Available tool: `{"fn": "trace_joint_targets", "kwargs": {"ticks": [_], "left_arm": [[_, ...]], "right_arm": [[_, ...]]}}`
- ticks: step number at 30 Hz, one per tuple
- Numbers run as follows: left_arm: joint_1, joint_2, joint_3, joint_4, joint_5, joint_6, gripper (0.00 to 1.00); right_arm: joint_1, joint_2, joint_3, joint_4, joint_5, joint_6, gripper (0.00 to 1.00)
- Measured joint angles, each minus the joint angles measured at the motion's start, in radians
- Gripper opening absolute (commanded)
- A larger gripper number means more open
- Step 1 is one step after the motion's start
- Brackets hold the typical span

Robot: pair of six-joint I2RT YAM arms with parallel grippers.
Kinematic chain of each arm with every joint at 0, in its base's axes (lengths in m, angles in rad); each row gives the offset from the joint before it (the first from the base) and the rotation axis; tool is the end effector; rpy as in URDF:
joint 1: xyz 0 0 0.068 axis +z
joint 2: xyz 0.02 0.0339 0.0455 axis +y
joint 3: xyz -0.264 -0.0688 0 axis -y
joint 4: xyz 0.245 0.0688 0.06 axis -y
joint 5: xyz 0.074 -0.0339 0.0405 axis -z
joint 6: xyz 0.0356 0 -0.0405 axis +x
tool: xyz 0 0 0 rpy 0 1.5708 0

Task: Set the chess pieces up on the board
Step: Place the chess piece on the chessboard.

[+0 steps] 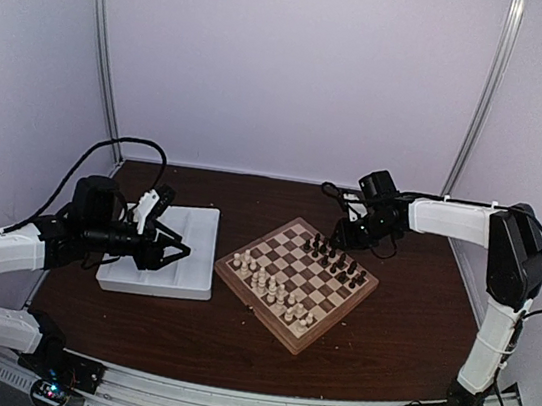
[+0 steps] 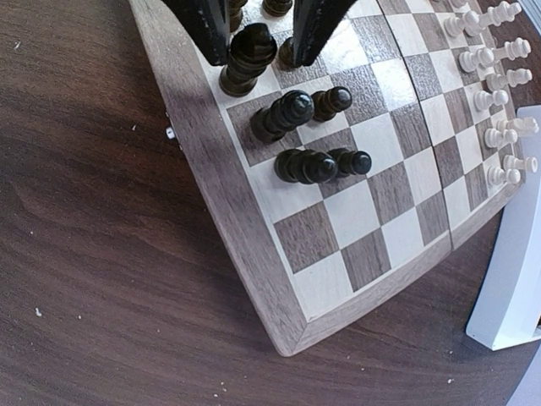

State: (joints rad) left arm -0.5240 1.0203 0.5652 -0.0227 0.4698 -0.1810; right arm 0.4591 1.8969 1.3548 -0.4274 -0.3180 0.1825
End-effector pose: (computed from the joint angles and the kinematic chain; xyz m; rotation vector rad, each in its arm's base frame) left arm 0.1844 -0.1251 0.2361 0.6585 2.0136 -0.9111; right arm 0.3594 0.1901 0.1997 -0.4855 2.5524 0.6486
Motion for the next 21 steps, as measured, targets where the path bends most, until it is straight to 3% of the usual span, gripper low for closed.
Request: {"fn": "trace_joint_targets", "kwargs": {"ticks": [6,21], "left_arm": [[0.0,0.0,0.0,-0.001,0.0,0.0,0.5],[0.0,0.0,0.0,-0.001,-0.003,0.0,0.5]], "right_arm": [[0.0,0.0,0.0,-0.002,0.0,0.0,0.37],[0.0,0.007,0.0,-0.008,0.0,-0.004,0.25]]}}
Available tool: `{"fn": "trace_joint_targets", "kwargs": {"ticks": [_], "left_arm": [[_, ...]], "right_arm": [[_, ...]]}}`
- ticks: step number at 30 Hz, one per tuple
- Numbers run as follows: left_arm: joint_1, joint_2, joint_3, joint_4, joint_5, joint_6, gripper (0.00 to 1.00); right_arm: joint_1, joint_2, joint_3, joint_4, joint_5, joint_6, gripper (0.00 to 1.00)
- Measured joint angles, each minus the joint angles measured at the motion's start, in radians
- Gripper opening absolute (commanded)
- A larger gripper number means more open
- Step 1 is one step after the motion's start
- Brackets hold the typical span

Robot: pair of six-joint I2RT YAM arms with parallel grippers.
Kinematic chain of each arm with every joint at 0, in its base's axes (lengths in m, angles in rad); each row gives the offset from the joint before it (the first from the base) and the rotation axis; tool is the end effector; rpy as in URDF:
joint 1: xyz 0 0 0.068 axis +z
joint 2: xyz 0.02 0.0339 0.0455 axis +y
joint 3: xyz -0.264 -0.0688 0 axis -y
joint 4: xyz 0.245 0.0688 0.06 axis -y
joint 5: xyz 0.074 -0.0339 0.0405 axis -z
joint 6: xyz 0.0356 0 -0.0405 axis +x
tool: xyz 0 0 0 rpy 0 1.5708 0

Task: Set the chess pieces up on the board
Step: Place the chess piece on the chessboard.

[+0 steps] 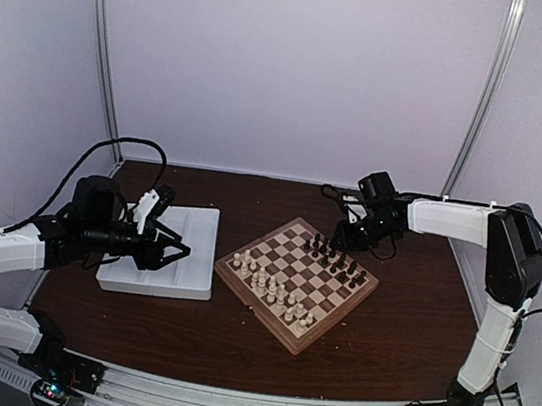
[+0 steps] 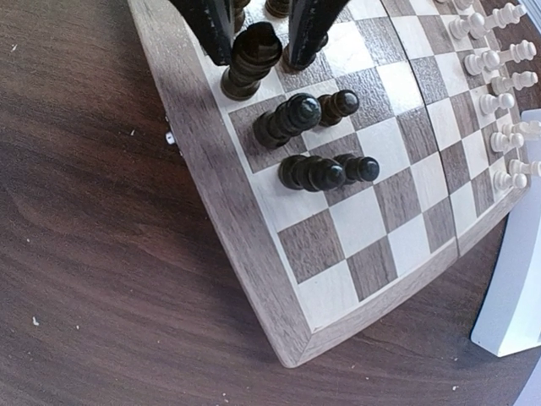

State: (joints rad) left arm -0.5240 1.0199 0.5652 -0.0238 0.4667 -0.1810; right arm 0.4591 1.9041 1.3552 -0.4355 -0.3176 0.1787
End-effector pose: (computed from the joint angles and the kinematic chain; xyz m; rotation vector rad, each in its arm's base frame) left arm 0.1844 -0.1250 0.2360 0.6565 2.0148 -0.9079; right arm 0.3593 0.1900 0.1965 -0.4896 2.5663 0.6438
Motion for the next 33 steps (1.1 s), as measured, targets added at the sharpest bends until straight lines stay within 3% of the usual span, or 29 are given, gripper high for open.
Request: {"fn": "trace_joint_targets", "kwargs": {"ticks": [10,33], "left_arm": [[0.0,0.0,0.005,0.0,0.0,0.0,0.5],[0.0,0.014,0.019,0.0,0.0,0.0,0.5]], "right_arm": [[0.0,0.001,0.002,-0.026,0.0,-0.017,0.19],[0.0,0.001,0.002,-0.028,-0.001,-0.02,0.18]]}}
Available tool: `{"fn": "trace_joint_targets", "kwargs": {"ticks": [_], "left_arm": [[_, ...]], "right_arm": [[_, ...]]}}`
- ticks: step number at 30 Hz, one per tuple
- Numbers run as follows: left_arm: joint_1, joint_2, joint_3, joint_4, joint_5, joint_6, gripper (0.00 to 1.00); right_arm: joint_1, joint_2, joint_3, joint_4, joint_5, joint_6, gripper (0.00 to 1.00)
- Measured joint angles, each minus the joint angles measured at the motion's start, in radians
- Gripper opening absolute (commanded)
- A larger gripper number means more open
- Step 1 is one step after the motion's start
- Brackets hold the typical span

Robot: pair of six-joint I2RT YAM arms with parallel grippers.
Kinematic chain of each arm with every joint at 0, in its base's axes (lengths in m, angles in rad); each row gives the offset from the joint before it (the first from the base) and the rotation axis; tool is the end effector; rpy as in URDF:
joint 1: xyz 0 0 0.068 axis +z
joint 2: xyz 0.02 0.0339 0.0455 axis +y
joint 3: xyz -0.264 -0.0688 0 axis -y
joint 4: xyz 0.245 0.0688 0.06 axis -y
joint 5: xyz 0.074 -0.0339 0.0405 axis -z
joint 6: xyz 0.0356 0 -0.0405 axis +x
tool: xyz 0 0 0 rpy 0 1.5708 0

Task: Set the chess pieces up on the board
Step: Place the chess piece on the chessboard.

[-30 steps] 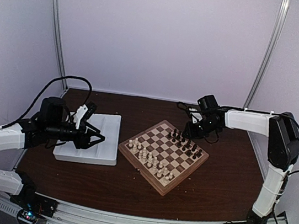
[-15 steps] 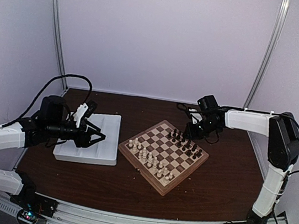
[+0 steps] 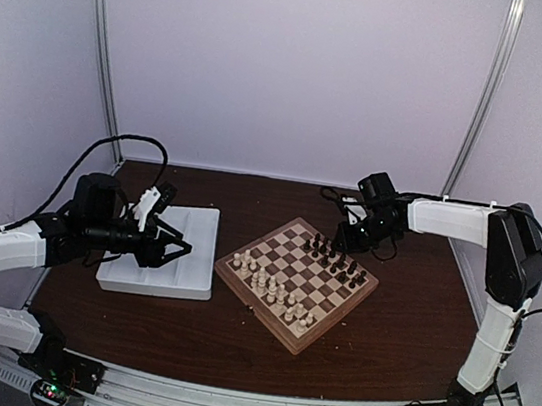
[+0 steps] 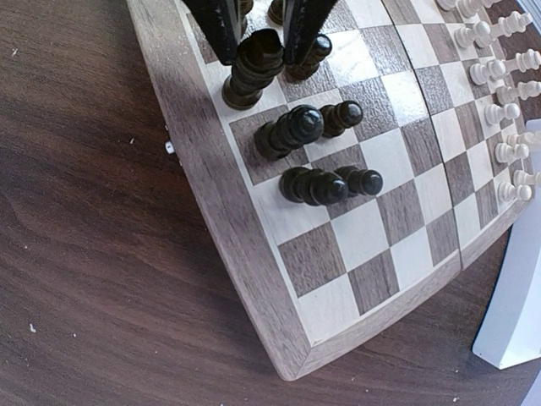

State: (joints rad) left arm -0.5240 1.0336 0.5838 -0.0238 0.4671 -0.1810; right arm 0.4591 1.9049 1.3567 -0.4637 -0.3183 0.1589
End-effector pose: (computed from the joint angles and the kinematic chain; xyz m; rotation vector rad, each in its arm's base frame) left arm 0.1875 -0.1268 0.2396 0.6568 2.0096 -0.9086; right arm 0.3573 0.1891 0.1950 -0.5139 2.5867 0.6327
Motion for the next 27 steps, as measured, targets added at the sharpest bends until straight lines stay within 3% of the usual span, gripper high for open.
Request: {"fn": "trace_joint_targets", "kwargs": {"ticks": [14,19,24,27], "left_arm": [[0.0,0.0,0.0,0.0,0.0,0.0,0.5],[0.0,0.0,0.0,0.0,0.0,0.0,0.5],[0.0,0.0,0.0,0.0,0.0,0.0,0.5],[0.0,-0.001,0.0,-0.002,-0.003,0.0,0.5]], "right_arm": [[0.0,-0.005,0.0,-0.013,0.0,-0.003,0.2],[0.0,-0.005,0.0,-0.017,0.0,-0.006,0.34],[0.0,-0.005,0.0,-0.022,0.001,-0.008,0.62],[0.0,-0.005,0.0,-0.026,0.005,-0.018,0.7]]}}
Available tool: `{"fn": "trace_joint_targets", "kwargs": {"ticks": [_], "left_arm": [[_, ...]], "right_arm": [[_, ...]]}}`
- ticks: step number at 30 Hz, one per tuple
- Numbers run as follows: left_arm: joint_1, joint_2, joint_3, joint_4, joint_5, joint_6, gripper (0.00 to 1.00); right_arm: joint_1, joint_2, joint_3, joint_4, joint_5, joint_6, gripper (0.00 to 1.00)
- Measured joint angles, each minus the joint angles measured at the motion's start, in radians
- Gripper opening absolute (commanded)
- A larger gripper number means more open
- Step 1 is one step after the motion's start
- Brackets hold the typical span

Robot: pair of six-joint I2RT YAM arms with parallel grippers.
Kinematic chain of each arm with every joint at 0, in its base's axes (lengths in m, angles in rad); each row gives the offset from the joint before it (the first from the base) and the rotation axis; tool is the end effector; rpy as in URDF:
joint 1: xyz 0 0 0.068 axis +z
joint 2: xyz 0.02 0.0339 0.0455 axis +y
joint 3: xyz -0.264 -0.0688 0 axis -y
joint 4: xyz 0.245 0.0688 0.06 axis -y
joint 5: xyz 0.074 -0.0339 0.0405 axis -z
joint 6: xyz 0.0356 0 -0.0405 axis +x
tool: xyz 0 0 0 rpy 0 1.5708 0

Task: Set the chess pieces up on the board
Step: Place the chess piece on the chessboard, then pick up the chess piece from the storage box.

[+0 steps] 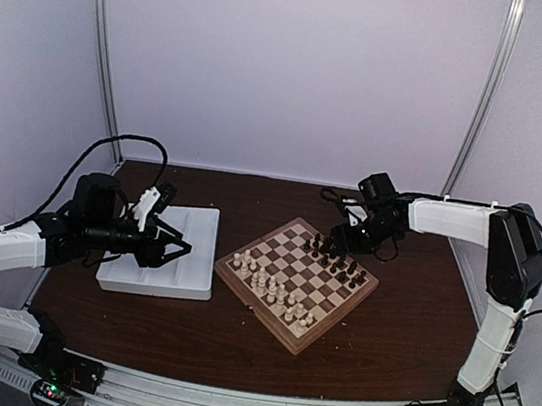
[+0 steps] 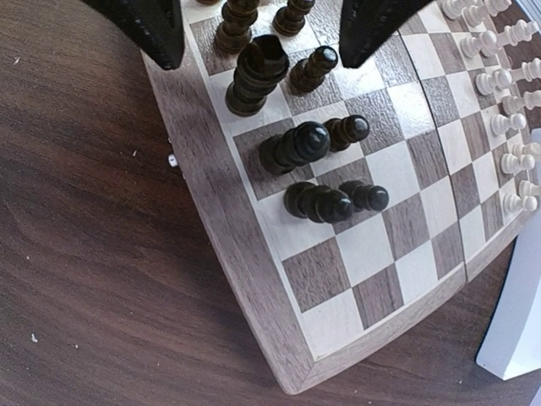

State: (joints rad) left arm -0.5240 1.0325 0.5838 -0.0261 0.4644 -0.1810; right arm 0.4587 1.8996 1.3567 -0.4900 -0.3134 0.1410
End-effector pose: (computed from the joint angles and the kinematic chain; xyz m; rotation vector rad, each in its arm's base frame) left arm 0.1873 -0.1267 0.2396 0.6550 2.0113 -0.9058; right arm 0.3549 0.1875 0.1955 -0.5337 2.6012 0.6164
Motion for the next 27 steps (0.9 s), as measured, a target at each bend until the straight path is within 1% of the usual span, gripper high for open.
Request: {"fn": "trace_joint_targets", "kwargs": {"ticks": [3,4,7,8,11,14,18,22,25,27], "left_arm": [[0.0,-0.011,0.0,-0.003,-0.02,-0.001,0.51],[0.0,-0.018,0.0,-0.003,-0.028,-0.003,0.52],[0.0,-0.043,0.0,-0.003,-0.076,-0.015,0.53],[0.0,-0.048,0.0,-0.007,-0.101,-0.019,0.52],[0.005,-0.036,0.025,-0.07,-0.186,-0.032,0.41],[0.029,0.005,0.087,-0.162,-0.296,-0.051,0.39],[0.111,0.07,0.171,-0.256,-0.416,-0.109,0.38],[0.243,0.143,0.209,-0.304,-0.462,-0.196,0.38],[0.311,0.215,0.243,-0.34,-0.488,-0.24,0.32],[0.323,0.271,0.286,-0.373,-0.507,-0.246,0.26]], "right_arm": [[0.0,-0.01,0.0,-0.013,0.008,-0.005,0.73],[0.0,-0.016,0.0,-0.016,0.01,-0.007,0.74],[-0.001,-0.048,0.0,-0.016,0.021,-0.012,0.74],[-0.001,-0.061,0.0,-0.016,0.023,-0.015,0.74],[-0.001,-0.111,0.0,-0.016,0.027,-0.027,0.74],[-0.001,-0.167,0.0,-0.015,0.03,-0.037,0.74],[-0.001,-0.237,-0.001,-0.012,0.03,-0.041,0.74],[-0.001,-0.313,-0.016,-0.001,0.024,-0.042,0.74],[-0.001,-0.359,-0.035,0.006,0.018,-0.042,0.74],[-0.001,-0.381,-0.051,0.012,0.013,-0.041,0.74]]}}
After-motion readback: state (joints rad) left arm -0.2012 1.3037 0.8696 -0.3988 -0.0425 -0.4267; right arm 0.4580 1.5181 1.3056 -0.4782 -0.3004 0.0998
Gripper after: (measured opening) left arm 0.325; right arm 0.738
